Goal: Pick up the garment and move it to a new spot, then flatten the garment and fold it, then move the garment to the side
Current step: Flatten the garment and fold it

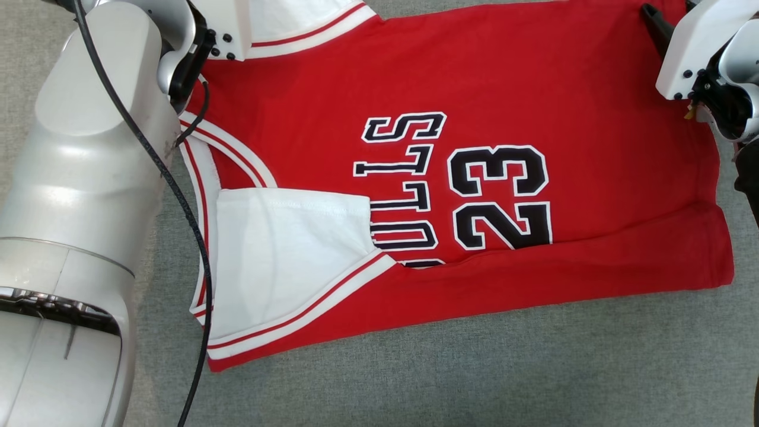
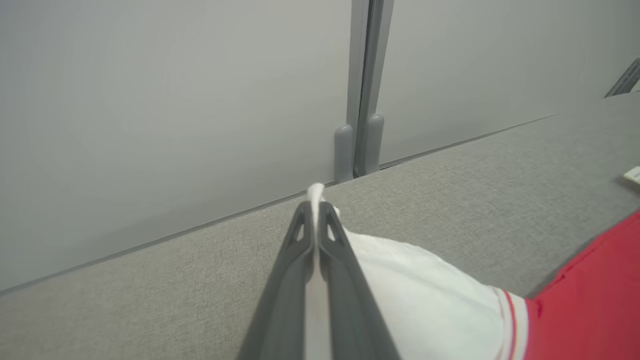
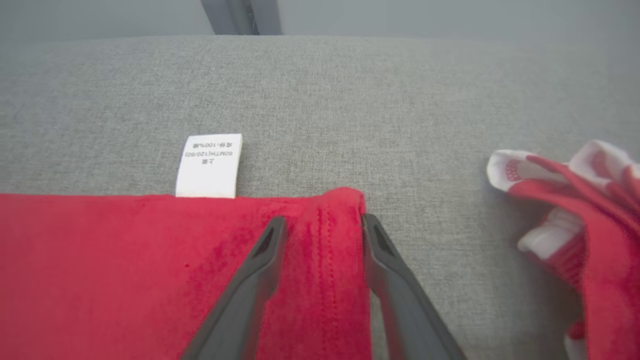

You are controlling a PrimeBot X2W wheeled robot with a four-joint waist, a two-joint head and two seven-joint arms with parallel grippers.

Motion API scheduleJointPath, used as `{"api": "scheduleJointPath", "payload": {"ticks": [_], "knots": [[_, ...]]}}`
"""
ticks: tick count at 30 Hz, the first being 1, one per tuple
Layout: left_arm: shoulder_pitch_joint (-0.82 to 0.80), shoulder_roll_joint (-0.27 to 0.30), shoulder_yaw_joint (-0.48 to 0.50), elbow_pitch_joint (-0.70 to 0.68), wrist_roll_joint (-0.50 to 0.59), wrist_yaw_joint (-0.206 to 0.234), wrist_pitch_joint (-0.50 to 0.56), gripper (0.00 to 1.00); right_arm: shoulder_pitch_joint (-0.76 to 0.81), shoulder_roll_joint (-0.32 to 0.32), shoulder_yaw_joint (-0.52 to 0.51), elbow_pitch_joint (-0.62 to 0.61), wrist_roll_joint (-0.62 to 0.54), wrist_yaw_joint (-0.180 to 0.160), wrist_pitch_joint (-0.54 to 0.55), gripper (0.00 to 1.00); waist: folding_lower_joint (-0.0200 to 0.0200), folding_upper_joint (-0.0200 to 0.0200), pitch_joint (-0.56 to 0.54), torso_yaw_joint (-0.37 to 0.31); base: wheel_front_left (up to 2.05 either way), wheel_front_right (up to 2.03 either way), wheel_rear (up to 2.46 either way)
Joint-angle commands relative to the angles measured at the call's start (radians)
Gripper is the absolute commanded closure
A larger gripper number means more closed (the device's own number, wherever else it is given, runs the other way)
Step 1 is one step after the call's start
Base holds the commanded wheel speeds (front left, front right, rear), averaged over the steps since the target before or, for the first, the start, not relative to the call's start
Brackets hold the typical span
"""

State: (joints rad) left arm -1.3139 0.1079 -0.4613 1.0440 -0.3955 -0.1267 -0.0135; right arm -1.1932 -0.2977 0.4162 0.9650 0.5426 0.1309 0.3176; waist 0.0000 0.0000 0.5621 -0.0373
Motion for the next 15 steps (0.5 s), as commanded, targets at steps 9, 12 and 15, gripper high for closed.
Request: {"api": "scheduleJointPath", "payload": {"ticks": [9,12,15], "knots": [[0.039,-0.002,-0.024,-0.069,-0.011,-0.004,0.045,1.00,-0.065,-0.030,0.070,0.102,-0.012,0.000,0.022,0.91,0.0000,0.0000,-0.007,0.032,0.00,0.00,0.00],[0.040,0.006,-0.024,-0.097,-0.014,-0.003,0.046,1.00,-0.086,-0.041,0.086,0.111,-0.011,0.000,-0.007,1.00,0.0000,0.0000,-0.005,0.042,0.00,0.00,0.00],[0.054,0.022,-0.018,-0.127,-0.017,0.010,0.021,1.00,-0.098,-0.046,0.097,0.112,-0.007,0.000,-0.064,1.00,0.0000,0.0000,-0.006,0.047,0.00,0.00,0.00]]}}
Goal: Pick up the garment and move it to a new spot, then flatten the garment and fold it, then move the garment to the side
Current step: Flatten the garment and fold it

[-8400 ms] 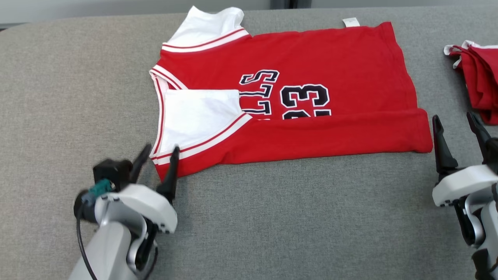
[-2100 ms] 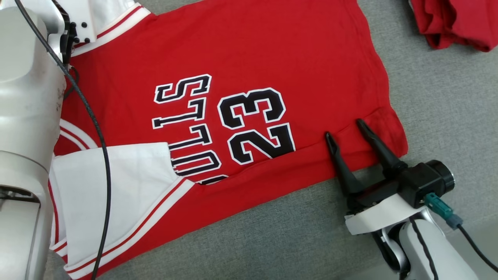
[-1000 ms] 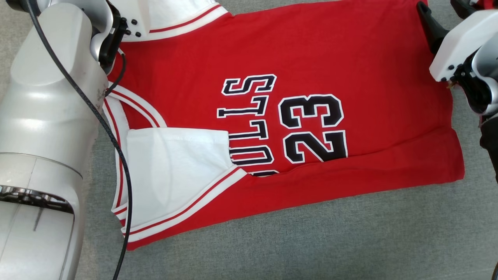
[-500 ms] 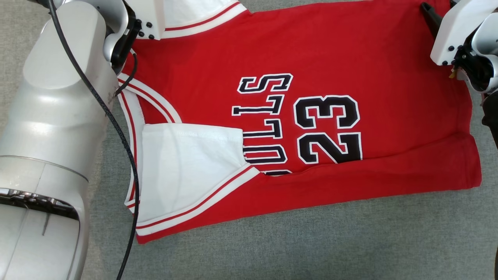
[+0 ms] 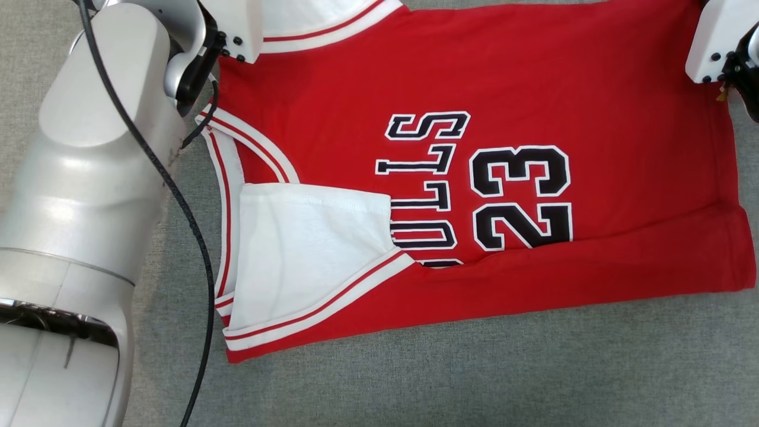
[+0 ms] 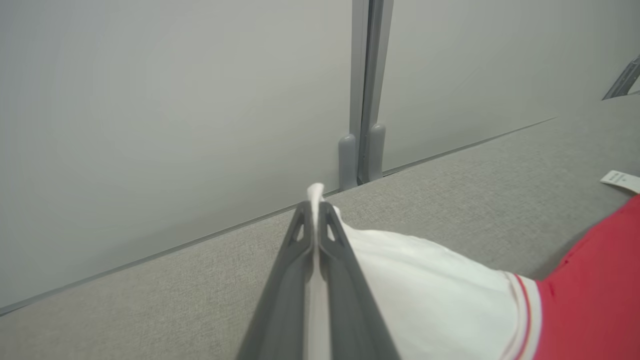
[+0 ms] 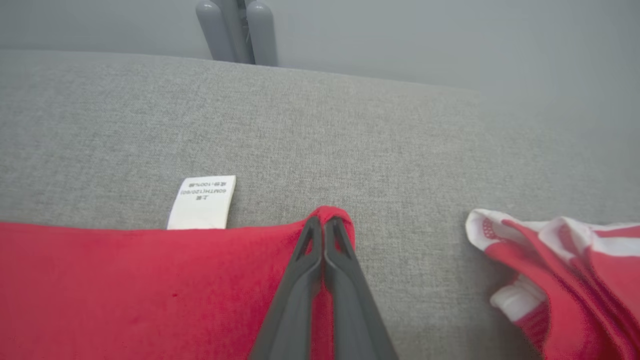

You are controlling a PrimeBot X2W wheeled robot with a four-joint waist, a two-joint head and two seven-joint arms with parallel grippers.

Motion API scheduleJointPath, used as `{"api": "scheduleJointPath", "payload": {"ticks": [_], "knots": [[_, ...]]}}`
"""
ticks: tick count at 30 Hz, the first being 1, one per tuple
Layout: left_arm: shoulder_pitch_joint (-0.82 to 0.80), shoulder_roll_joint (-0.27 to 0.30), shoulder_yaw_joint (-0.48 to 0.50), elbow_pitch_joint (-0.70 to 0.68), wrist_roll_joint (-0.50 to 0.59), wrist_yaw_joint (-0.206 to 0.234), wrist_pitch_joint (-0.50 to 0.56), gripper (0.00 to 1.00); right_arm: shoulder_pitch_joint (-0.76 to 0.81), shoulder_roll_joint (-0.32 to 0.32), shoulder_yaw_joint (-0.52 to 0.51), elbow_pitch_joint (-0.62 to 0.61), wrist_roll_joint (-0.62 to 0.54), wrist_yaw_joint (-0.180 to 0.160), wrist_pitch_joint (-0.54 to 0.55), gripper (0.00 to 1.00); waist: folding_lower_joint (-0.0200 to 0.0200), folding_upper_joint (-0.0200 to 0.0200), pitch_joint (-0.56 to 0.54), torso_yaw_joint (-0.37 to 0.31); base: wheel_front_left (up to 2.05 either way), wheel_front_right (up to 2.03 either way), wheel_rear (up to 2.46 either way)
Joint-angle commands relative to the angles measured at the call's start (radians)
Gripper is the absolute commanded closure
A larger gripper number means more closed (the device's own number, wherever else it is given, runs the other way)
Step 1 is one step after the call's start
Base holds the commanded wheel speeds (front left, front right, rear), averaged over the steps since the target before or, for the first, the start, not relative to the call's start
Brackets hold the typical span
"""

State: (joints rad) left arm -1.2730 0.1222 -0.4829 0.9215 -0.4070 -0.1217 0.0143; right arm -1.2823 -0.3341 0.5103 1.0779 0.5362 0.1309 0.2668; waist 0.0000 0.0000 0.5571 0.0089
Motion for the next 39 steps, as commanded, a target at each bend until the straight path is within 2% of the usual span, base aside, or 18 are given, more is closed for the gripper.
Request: {"api": "scheduleJointPath", "payload": {"ticks": [1,6,11,18,22,31,39], "knots": [[0.019,0.013,0.008,-0.013,-0.009,0.009,-0.016,1.00,-0.011,-0.010,0.005,0.001,0.001,0.000,-0.032,1.00,0.0000,0.0000,-0.002,0.000,0.00,0.00,0.00],[0.029,0.042,0.025,-0.066,-0.012,0.020,-0.090,1.00,-0.013,-0.008,0.029,-0.008,0.014,0.000,-0.141,1.00,0.0000,0.0000,-0.015,-0.005,0.00,0.00,0.00],[0.049,0.063,0.037,-0.111,-0.018,0.026,-0.156,1.00,0.009,-0.014,0.050,-0.031,0.065,0.000,-0.204,1.00,0.0000,0.0000,-0.029,-0.009,0.00,0.00,0.00],[0.157,0.091,0.037,-0.208,-0.055,0.018,-0.137,1.00,0.084,-0.070,0.098,-0.113,0.162,0.000,-0.219,1.00,0.0000,0.0000,-0.067,-0.001,0.00,0.00,0.00],[0.235,0.108,0.042,-0.291,-0.072,0.029,-0.127,1.00,0.134,-0.108,0.118,-0.154,0.201,0.000,-0.224,1.00,0.0000,0.0000,-0.090,0.006,0.00,0.00,0.00],[0.558,0.181,0.042,-0.669,-0.116,0.107,-0.054,1.00,0.298,-0.225,0.149,-0.293,0.291,0.000,-0.240,1.00,0.0000,0.0000,-0.141,0.031,0.00,0.00,0.00],[0.820,0.208,0.051,-0.958,-0.166,0.201,0.003,1.00,0.484,-0.324,0.115,-0.433,0.355,0.000,-0.250,1.00,0.0000,0.0000,-0.172,0.056,0.00,0.00,0.00]]}}
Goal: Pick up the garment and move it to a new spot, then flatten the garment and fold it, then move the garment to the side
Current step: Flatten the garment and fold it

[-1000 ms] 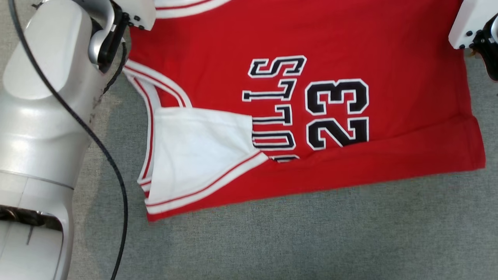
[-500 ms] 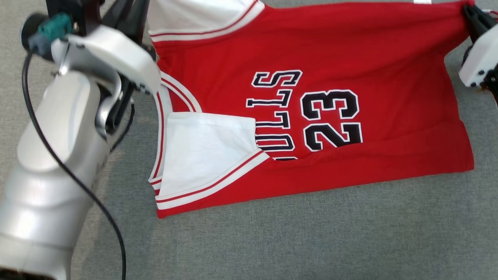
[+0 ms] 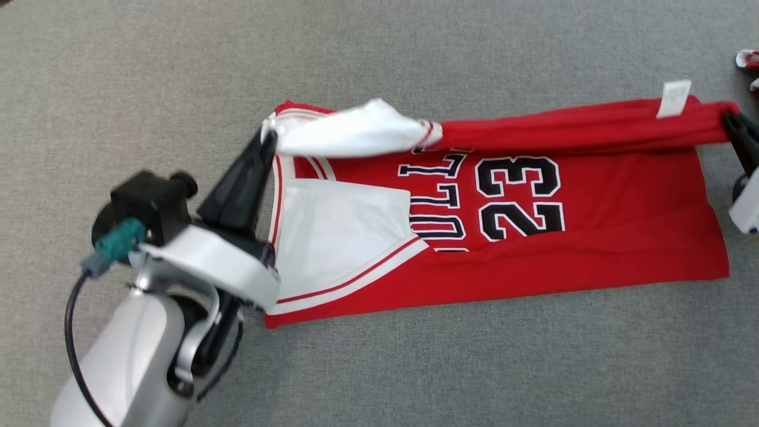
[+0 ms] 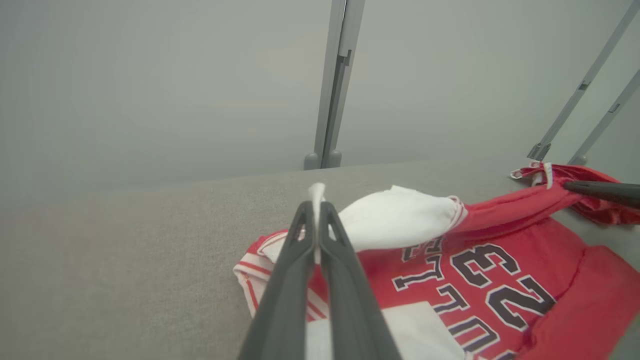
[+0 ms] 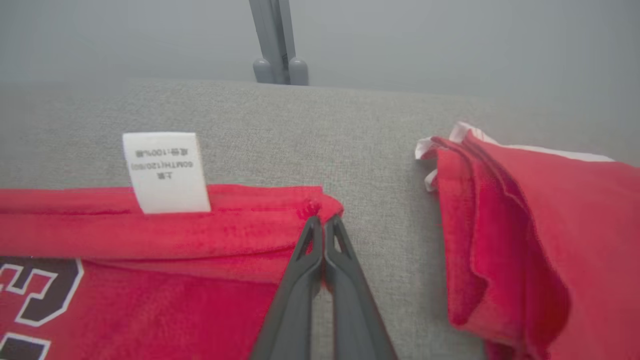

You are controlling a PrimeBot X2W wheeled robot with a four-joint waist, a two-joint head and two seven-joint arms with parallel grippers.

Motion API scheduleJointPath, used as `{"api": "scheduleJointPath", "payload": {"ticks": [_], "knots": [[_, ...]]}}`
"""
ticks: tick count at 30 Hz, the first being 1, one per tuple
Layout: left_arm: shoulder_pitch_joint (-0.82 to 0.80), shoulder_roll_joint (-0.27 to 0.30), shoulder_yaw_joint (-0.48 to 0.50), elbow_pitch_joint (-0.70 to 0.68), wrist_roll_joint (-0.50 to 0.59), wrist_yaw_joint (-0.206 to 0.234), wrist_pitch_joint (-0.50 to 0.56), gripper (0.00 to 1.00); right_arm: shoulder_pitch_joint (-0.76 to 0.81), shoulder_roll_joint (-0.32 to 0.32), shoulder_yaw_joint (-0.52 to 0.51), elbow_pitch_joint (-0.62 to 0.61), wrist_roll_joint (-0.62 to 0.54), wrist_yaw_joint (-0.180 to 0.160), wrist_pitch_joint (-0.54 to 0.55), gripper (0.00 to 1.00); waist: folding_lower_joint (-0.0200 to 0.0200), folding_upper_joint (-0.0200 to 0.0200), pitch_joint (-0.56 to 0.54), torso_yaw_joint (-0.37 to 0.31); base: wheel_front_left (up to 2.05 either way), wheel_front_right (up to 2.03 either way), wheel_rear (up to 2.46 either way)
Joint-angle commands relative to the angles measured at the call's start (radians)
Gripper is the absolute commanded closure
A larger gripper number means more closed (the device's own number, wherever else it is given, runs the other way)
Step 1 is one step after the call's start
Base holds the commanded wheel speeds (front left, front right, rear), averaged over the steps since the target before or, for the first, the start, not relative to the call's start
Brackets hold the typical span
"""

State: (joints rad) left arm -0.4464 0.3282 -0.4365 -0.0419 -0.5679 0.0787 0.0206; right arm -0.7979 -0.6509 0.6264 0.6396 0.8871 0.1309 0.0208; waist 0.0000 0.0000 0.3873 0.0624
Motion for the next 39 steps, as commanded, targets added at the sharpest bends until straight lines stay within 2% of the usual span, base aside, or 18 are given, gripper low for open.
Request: {"api": "scheduleJointPath", "payload": {"ticks": [1,6,12,18,27,28,29,30,31,32,33,34,35,36,39], "knots": [[0.018,0.004,0.004,-0.017,-0.012,0.010,0.003,1.00,0.024,-0.017,-0.008,-0.010,0.006,0.000,-0.007,1.00,0.0000,0.0000,-0.008,0.005,0.00,0.00,0.00],[0.120,0.009,0.007,-0.095,-0.029,0.051,0.015,1.00,0.142,-0.044,-0.060,-0.089,0.011,0.000,-0.003,1.00,0.0000,0.0000,-0.028,0.007,0.00,0.00,0.00],[0.225,-0.007,-0.004,-0.134,-0.066,0.086,0.026,1.00,0.297,-0.042,-0.153,-0.201,-0.015,0.000,0.029,1.00,0.0000,0.0000,-0.039,-0.001,0.00,0.00,0.00],[0.260,-0.029,-0.014,-0.071,-0.093,0.081,0.015,1.00,0.392,0.010,-0.231,-0.249,-0.060,0.000,0.083,1.00,0.0000,0.0000,-0.034,-0.006,0.00,0.00,0.00],[0.256,-0.053,-0.033,0.062,-0.100,0.068,-0.001,1.00,0.444,0.079,-0.311,-0.240,-0.164,0.000,0.124,1.00,0.0000,0.0000,-0.030,-0.009,0.00,0.00,0.00],[0.253,-0.059,-0.035,0.074,-0.102,0.070,-0.002,1.00,0.447,0.085,-0.319,-0.236,-0.178,0.000,0.126,0.95,0.0000,0.0000,-0.030,-0.009,0.00,0.00,0.00],[0.251,-0.060,-0.040,0.085,-0.098,0.072,0.001,1.00,0.448,0.093,-0.325,-0.233,-0.190,0.000,0.128,0.82,0.0000,0.0000,-0.031,-0.009,0.00,0.00,0.00],[0.248,-0.061,-0.041,0.095,-0.094,0.075,0.001,1.00,0.449,0.101,-0.333,-0.229,-0.200,0.000,0.128,0.81,0.0000,0.0000,-0.032,-0.009,0.00,0.00,0.00],[0.247,-0.064,-0.043,0.102,-0.093,0.076,-0.001,1.00,0.451,0.108,-0.340,-0.224,-0.209,0.000,0.128,0.73,0.0000,0.0000,-0.034,-0.009,0.00,0.00,0.00],[0.247,-0.067,-0.044,0.108,-0.094,0.077,-0.002,1.00,0.453,0.114,-0.349,-0.217,-0.221,0.000,0.126,0.55,0.0000,0.0000,-0.036,-0.008,0.00,0.00,0.00],[0.248,-0.068,-0.044,0.115,-0.098,0.079,-0.001,0.92,0.453,0.121,-0.357,-0.214,-0.234,0.000,0.120,0.00,0.0000,0.0000,-0.038,-0.008,0.00,0.00,0.00],[0.248,-0.069,-0.046,0.121,-0.098,0.080,-0.001,0.57,0.453,0.131,-0.364,-0.213,-0.244,0.000,0.113,0.00,0.0000,0.0000,-0.040,-0.008,0.00,0.00,0.00],[0.248,-0.073,-0.045,0.125,-0.097,0.083,-0.007,0.06,0.450,0.137,-0.373,-0.214,-0.254,0.000,0.101,0.00,0.0000,0.0000,-0.043,-0.008,0.00,0.00,0.00],[0.246,-0.074,-0.042,0.127,-0.092,0.087,-0.014,0.00,0.445,0.140,-0.382,-0.215,-0.269,0.000,0.083,0.00,0.0000,0.0000,-0.046,-0.007,0.00,0.00,0.00],[0.237,-0.076,-0.027,0.125,-0.081,0.102,-0.048,0.00,0.431,0.155,-0.401,-0.228,-0.326,0.000,0.012,0.00,0.0000,0.0000,-0.060,-0.008,0.00,0.00,0.00]]}}
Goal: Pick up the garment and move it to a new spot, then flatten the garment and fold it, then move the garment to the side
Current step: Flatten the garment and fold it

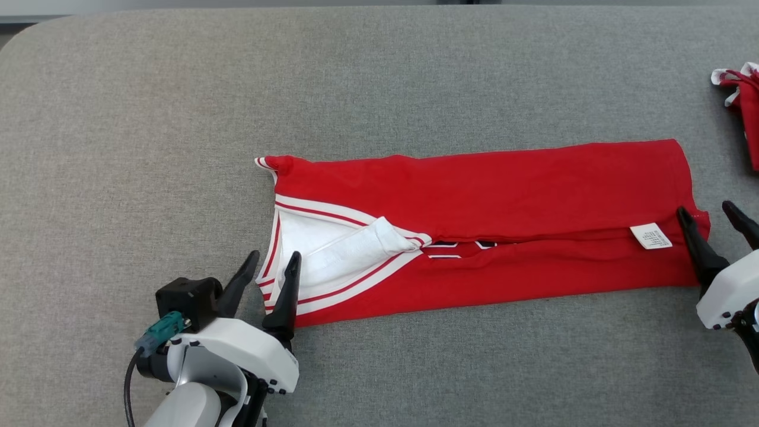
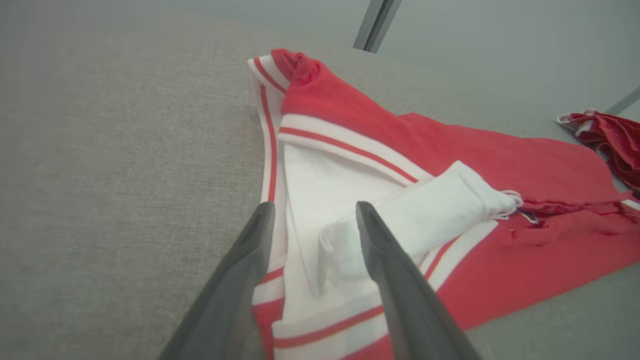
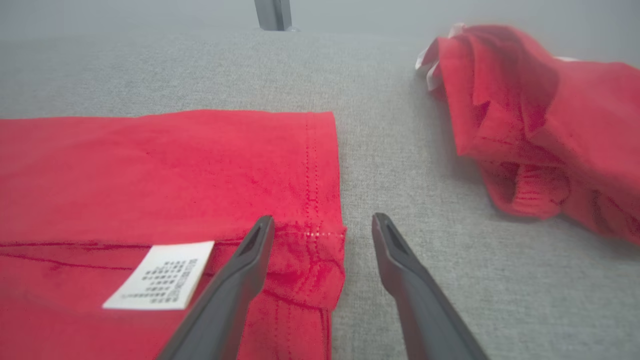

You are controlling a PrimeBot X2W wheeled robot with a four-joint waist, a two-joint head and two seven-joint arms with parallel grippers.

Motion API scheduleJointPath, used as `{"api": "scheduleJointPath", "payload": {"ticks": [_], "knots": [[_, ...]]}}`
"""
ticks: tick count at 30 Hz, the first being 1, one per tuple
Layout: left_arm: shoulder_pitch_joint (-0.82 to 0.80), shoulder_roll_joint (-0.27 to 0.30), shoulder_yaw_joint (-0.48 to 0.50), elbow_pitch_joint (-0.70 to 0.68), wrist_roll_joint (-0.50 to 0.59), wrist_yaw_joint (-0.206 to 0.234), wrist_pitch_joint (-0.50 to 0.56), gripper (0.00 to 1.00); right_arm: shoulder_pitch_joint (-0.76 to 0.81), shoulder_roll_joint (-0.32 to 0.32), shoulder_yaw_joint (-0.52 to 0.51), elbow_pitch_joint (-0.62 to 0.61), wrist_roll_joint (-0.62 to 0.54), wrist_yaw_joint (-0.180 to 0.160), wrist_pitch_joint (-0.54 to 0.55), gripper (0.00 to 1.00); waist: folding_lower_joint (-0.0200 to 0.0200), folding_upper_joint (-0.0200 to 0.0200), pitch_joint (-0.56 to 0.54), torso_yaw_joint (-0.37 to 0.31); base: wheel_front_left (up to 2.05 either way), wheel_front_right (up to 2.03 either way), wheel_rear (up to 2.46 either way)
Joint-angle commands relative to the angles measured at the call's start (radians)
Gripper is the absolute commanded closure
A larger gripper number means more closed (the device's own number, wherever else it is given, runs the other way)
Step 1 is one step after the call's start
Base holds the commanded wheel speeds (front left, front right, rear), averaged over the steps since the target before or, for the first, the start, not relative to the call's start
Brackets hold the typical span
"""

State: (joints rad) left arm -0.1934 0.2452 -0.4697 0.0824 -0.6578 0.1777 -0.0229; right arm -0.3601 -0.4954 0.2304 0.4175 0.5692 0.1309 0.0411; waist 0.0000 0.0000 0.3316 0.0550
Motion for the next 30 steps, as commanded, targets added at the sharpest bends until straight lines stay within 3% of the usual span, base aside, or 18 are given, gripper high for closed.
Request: {"api": "scheduleJointPath", "payload": {"ticks": [1,10,17,24,30], "knots": [[-0.018,0.006,0.012,0.000,0.012,0.010,-0.017,0.00,-0.011,0.005,-0.013,-0.006,-0.030,0.000,-0.034,0.00,0.0000,0.0000,-0.010,-0.002,0.00,0.00,0.00],[-0.058,-0.036,0.085,0.021,0.038,0.034,-0.198,0.00,-0.034,0.142,-0.029,-0.043,-0.246,0.000,-0.250,0.00,0.0000,0.0000,-0.078,-0.022,0.00,0.00,0.00],[-0.056,-0.080,0.123,0.068,0.105,0.031,-0.242,0.00,-0.004,0.256,-0.010,-0.092,-0.334,0.000,-0.308,0.00,0.0000,0.0000,-0.134,-0.045,0.00,0.00,0.00],[-0.001,-0.130,0.205,0.045,0.234,-0.028,-0.242,0.00,0.094,0.311,-0.019,-0.239,-0.341,0.000,-0.307,0.00,0.0000,0.0000,-0.173,-0.050,0.00,0.00,0.00],[0.081,-0.169,0.267,0.052,0.306,-0.074,-0.242,0.00,0.196,0.327,-0.036,-0.277,-0.312,0.000,-0.307,0.00,0.0000,0.0000,-0.220,-0.051,0.00,0.00,0.00]]}}
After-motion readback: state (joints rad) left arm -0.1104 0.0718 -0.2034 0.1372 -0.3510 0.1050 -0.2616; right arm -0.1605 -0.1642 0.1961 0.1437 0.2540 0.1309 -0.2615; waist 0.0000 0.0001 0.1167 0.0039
